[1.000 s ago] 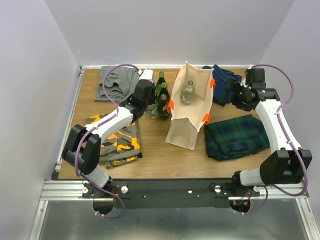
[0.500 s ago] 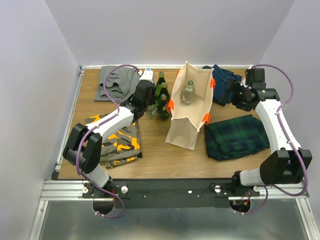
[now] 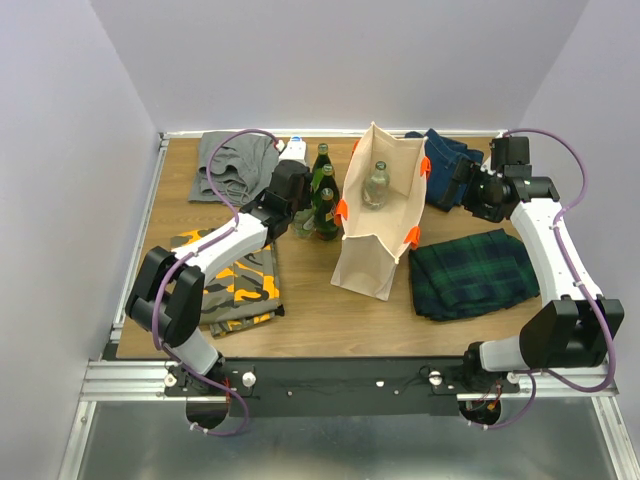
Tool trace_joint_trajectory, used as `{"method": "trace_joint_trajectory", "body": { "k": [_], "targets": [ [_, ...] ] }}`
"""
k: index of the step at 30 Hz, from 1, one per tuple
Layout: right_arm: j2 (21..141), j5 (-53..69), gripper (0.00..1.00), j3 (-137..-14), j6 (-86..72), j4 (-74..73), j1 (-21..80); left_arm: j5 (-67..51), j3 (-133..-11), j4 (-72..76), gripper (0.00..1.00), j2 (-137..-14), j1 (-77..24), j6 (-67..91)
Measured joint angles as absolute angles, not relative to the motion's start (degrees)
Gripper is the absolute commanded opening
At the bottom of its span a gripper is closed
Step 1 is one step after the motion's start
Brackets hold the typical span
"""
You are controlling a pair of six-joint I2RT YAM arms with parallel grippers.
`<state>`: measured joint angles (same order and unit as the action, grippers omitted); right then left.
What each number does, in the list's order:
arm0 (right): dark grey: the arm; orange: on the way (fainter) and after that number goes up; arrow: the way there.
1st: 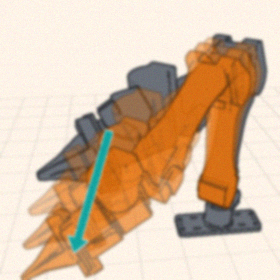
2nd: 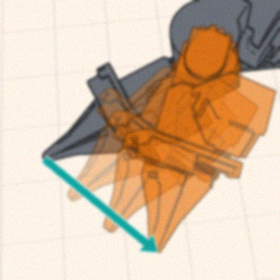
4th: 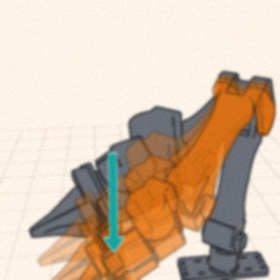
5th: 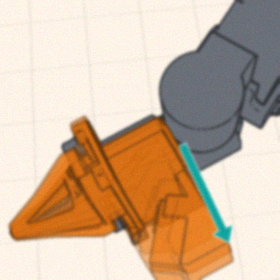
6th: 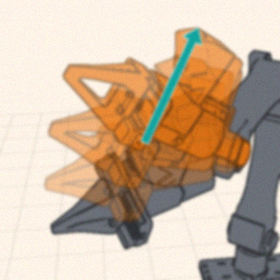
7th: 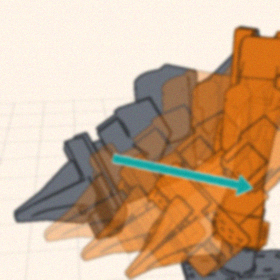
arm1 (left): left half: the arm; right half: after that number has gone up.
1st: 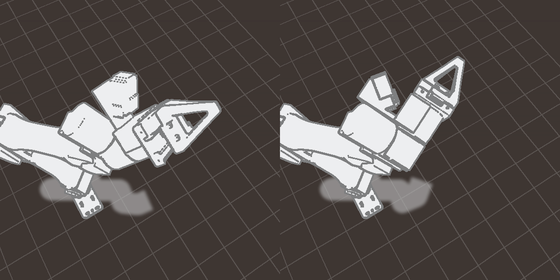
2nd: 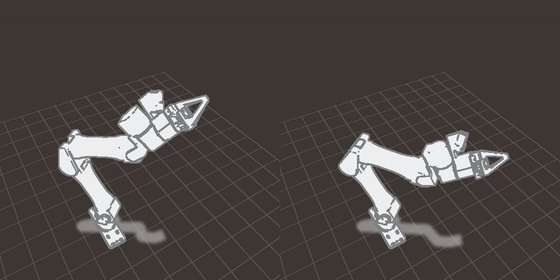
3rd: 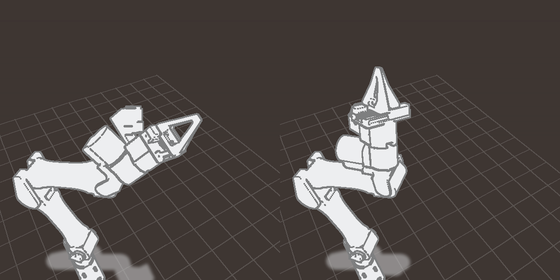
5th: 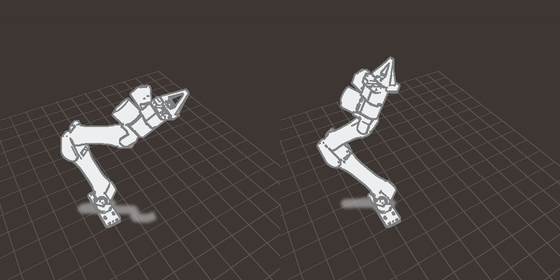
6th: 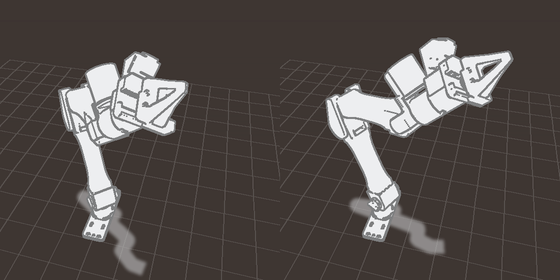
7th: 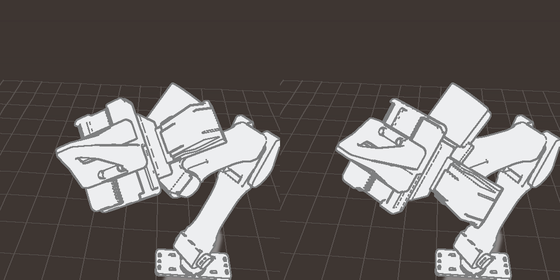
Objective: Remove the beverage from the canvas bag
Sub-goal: Place the drink at the center of the board.
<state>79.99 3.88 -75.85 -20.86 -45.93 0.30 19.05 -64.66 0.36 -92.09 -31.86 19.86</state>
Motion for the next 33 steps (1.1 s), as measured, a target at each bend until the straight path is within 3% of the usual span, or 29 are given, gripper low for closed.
{"method": "trace_joint_trajectory", "body": {
  "k": [5,14,20,27,33],
  "targets": [
    [80.07,3.9,1.0,-75.85,-20.88,-45.93,0.32,19.14,-64.69,2.24,0.52,-91.83,-31.88,20.29],
    [80.12,3.88,1.0,-75.85,-20.86,-45.93,0.3,20.01,-64.93,3.4,0.52,-89.82,-31.86,20.88],
    [80.12,3.86,1.0,-75.85,-20.86,-45.95,0.32,19.9,-69.23,0.78,0.72,-87.13,-31.86,20.38],
    [80.12,3.84,1.0,-75.85,-20.86,-45.93,0.32,9.21,-84.97,-3.7,0.89,-86.17,-31.81,17.37],
    [80.09,3.64,1.0,-75.83,-20.88,-45.91,0.3,-5.23,-102.78,-10.13,0.92,-93.03,-32.42,14.59]
  ]
}}
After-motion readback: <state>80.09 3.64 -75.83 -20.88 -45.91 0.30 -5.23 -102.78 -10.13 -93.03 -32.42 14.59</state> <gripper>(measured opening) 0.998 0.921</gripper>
